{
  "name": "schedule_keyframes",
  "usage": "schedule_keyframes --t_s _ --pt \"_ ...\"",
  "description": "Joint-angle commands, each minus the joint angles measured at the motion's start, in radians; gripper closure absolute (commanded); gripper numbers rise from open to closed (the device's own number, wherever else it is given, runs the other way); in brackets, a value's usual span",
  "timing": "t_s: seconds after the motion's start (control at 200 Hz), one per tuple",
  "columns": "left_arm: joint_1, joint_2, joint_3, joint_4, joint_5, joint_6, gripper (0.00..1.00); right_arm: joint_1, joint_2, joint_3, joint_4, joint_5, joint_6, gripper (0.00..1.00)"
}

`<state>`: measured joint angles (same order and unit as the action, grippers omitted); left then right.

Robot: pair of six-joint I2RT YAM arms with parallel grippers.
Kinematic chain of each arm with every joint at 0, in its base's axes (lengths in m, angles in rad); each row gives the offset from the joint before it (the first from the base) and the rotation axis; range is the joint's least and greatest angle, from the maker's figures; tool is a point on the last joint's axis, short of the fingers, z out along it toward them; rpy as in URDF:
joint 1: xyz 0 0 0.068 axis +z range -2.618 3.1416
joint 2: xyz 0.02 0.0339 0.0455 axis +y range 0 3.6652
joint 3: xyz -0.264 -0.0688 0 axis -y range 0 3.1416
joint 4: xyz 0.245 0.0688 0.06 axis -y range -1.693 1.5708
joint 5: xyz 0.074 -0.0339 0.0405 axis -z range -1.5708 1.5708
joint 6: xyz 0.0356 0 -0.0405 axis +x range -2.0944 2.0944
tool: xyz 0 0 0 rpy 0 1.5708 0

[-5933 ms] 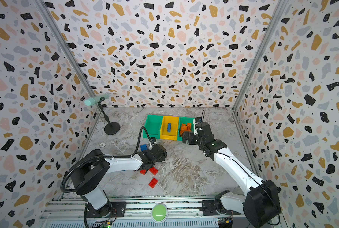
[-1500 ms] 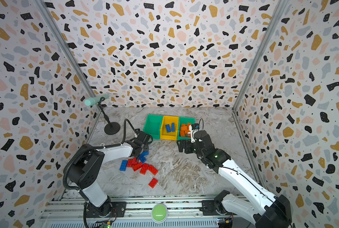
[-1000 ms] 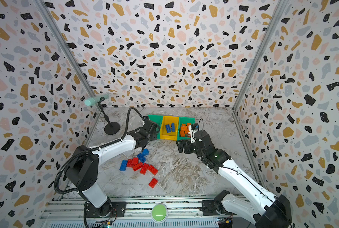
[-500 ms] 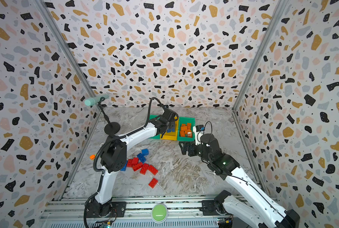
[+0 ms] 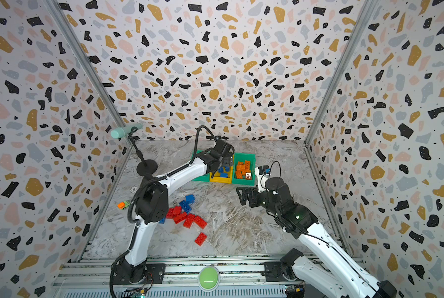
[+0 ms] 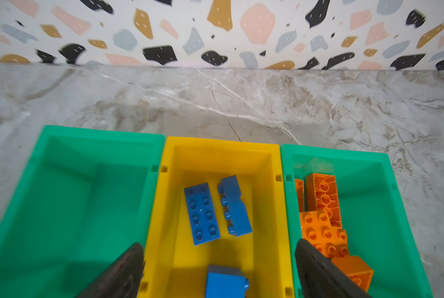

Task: Sort the legos into containers by color
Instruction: Place the lego in the container.

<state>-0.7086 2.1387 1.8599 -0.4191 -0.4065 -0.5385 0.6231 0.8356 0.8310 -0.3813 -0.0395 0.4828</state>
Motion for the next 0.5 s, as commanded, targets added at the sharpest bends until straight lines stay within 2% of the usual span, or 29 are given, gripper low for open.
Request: schedule_keyframes --t_s 0.0,0.23,0.37,0.49 --pt "-0.005 -0.203 -0.176 0.118 -0.069 -0.020 0.07 0.005 0.033 0.013 0.003 -0.017 -0.015 0.01" --pt "-0.005 -0.497 -0.583 0.165 -0.119 -0.089 0.06 0.037 0.073 0.020 0.052 -0.017 0.008 0.01" --pt "-0.005 -0.607 -0.778 0.191 -0.126 -0.143 0.06 0.054 0.123 0.041 0.065 -0.037 0.022 0.01" --pt "-0.005 -0.638 -0.888 0.216 -0.133 -0.172 0.05 0.105 0.181 0.071 0.072 -0.033 0.026 0.01"
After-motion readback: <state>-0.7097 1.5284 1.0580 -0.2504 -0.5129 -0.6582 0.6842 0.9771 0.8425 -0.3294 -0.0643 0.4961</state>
